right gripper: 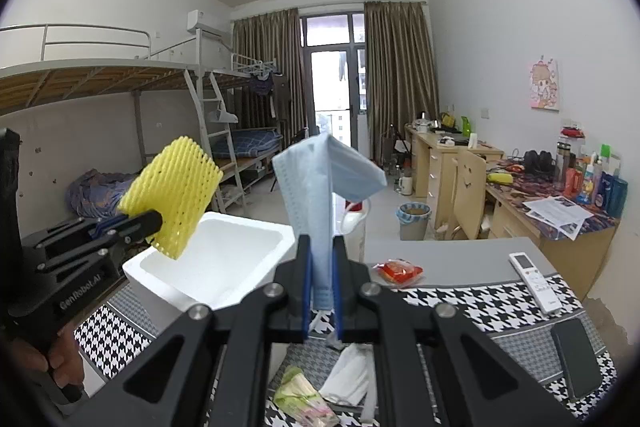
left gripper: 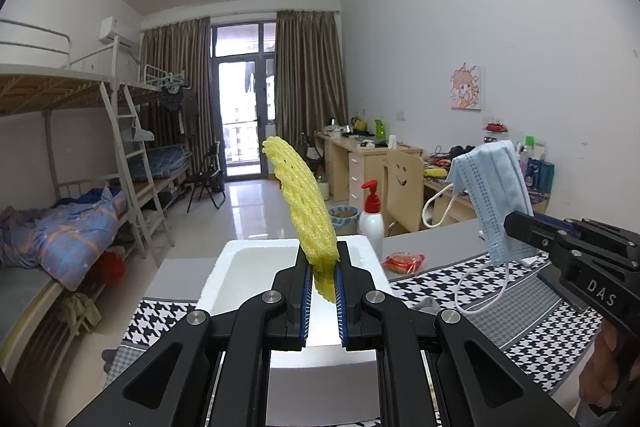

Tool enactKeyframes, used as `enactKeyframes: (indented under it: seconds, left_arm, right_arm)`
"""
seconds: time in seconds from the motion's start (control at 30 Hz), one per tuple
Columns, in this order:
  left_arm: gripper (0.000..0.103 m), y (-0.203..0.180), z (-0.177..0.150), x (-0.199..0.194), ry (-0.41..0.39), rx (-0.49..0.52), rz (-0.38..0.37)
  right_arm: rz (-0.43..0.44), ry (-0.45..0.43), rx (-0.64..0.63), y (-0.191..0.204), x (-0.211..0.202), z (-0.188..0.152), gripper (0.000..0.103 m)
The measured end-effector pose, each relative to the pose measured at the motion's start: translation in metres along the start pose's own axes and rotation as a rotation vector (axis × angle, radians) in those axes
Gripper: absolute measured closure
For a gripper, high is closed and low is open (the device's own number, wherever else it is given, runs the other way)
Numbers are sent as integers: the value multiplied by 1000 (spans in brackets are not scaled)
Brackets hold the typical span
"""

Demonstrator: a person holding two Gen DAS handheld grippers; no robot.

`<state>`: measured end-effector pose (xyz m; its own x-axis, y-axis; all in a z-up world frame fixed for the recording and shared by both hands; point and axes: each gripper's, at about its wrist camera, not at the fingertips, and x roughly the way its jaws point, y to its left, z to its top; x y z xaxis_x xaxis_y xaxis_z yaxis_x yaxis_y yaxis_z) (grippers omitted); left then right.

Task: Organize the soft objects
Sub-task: 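Open the left tool over the white foam box to drop the foam net, then lower the blue mask into the foam box and open the right tool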

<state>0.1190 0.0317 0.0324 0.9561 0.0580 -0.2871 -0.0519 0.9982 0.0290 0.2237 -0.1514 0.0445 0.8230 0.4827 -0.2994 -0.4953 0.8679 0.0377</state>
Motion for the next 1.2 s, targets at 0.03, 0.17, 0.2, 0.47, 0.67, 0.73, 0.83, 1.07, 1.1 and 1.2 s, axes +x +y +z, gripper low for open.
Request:
enactKeyframes:
  seconds: [0.03,0.17,0.2,0.47,0.67,0.73,0.83,1.07,1.1,1.2]
  left_arm:
    - [92,2,0,2,2,-2,2]
    - [92,7,-3,7,16,-4,23]
    - [92,7,-4,8,23,-7,24]
    - [92,17,-8,25,62,-24,44]
    - [80,22,-10,34,95,-22,47]
    - [40,24,-11,36,99,-26,51]
    - [18,27,-12,32,82,-31,60]
    - [1,29,-13,19,28,-33,74]
    - [1,31,-13,17,26,-33,79]
    - [1,35,-12,15,18,-33,95]
  right_arm:
    - [3,1,-2,1,1,0,91]
    - [14,7,-12,7,6,1,91]
    - [17,9,-15,9,7,1,91]
    - [24,16,-25,12,15,2,91]
    - [21,17,-32,17,18,4,91]
    - [21,18,-31,17,19,4,91]
    - [20,18,-32,18,20,5,91]
    - [32,24,-41,24,27,9,91]
    - [34,22,-42,25,28,10,91]
    - [41,18,-49,28,29,12,91]
